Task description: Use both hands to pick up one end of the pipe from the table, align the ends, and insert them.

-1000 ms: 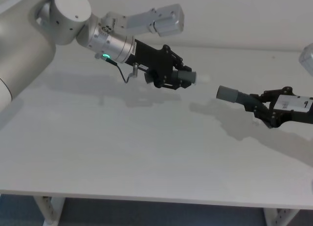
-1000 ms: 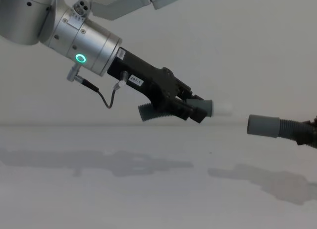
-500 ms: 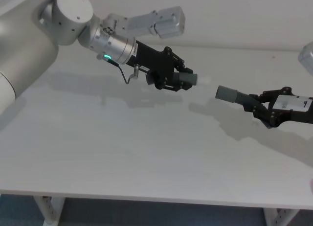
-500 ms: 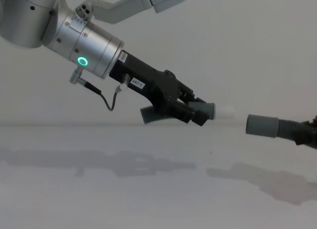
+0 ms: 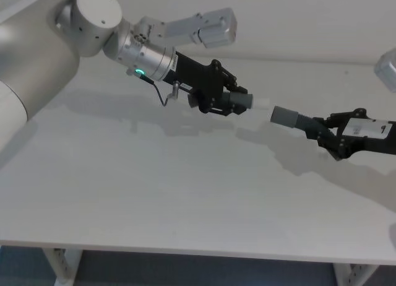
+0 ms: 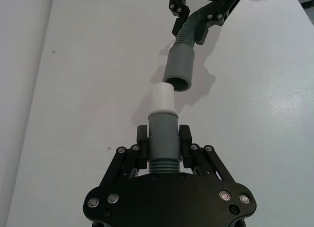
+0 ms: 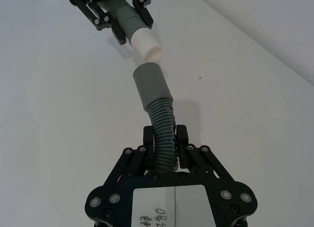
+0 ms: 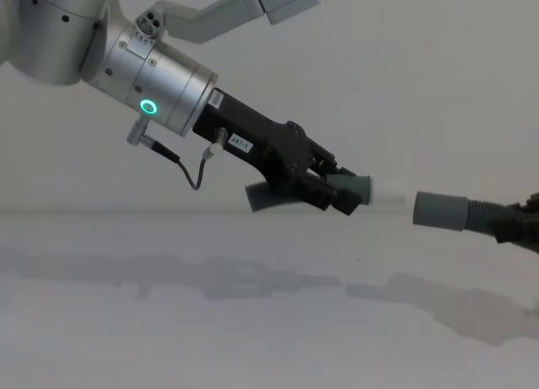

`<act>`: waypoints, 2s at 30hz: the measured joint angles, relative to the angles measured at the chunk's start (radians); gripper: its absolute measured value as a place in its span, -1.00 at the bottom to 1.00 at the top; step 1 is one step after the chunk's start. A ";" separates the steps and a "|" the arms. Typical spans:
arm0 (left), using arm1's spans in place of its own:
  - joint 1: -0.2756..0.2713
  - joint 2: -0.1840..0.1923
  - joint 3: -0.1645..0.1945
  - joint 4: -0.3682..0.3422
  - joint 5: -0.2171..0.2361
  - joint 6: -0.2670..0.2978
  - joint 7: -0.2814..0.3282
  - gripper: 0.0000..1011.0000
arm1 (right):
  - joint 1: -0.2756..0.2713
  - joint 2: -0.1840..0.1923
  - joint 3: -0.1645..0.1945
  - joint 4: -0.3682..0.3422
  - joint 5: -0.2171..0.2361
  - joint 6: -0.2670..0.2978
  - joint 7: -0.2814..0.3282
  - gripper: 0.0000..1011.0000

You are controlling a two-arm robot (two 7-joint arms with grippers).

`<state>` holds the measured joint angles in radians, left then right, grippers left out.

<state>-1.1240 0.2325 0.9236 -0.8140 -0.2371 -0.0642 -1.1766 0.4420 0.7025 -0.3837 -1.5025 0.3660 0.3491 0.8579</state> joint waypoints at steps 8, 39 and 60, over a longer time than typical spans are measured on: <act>-0.009 -0.012 0.005 0.026 -0.006 -0.010 -0.008 -0.26 | 0.012 -0.005 -0.009 0.007 0.005 0.008 -0.006 -0.48; -0.050 -0.063 0.004 0.153 -0.002 -0.067 -0.054 -0.26 | 0.055 -0.020 -0.041 0.004 0.039 0.055 -0.016 -0.48; -0.056 -0.061 -0.008 0.164 0.016 -0.075 -0.056 -0.26 | 0.085 -0.027 -0.067 0.018 0.052 0.083 -0.024 -0.48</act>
<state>-1.1795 0.1712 0.9153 -0.6501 -0.2209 -0.1388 -1.2329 0.5269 0.6759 -0.4509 -1.4845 0.4181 0.4317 0.8339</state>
